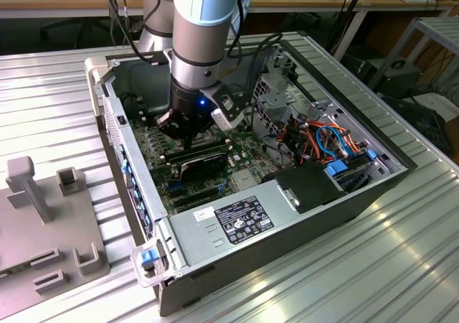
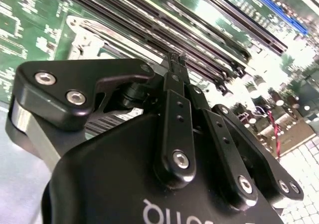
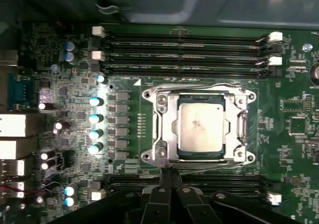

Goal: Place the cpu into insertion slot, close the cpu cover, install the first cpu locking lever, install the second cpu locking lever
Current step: 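Install the second cpu locking lever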

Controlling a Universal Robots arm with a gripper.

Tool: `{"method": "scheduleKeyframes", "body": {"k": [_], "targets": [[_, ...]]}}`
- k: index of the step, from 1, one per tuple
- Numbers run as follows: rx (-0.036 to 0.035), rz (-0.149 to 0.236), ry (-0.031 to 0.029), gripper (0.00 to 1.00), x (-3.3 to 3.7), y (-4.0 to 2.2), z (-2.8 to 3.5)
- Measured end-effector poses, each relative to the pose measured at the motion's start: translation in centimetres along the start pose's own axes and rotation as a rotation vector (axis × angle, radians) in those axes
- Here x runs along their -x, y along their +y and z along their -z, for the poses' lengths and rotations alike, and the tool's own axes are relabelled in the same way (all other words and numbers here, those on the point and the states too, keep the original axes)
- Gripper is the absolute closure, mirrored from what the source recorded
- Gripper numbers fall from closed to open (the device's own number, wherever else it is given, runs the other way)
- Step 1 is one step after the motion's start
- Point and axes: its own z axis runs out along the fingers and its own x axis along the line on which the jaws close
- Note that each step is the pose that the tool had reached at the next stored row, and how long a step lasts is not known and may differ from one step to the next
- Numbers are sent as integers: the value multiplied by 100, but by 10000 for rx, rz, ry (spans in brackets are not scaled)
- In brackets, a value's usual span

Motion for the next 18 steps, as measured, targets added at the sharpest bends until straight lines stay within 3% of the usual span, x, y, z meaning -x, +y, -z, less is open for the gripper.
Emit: {"method": "scheduleKeyframes", "body": {"k": [6,18], "targets": [[1,-1,0,89,-145,10,-16],[1,-1,-1,89,-146,9,-27]]}}
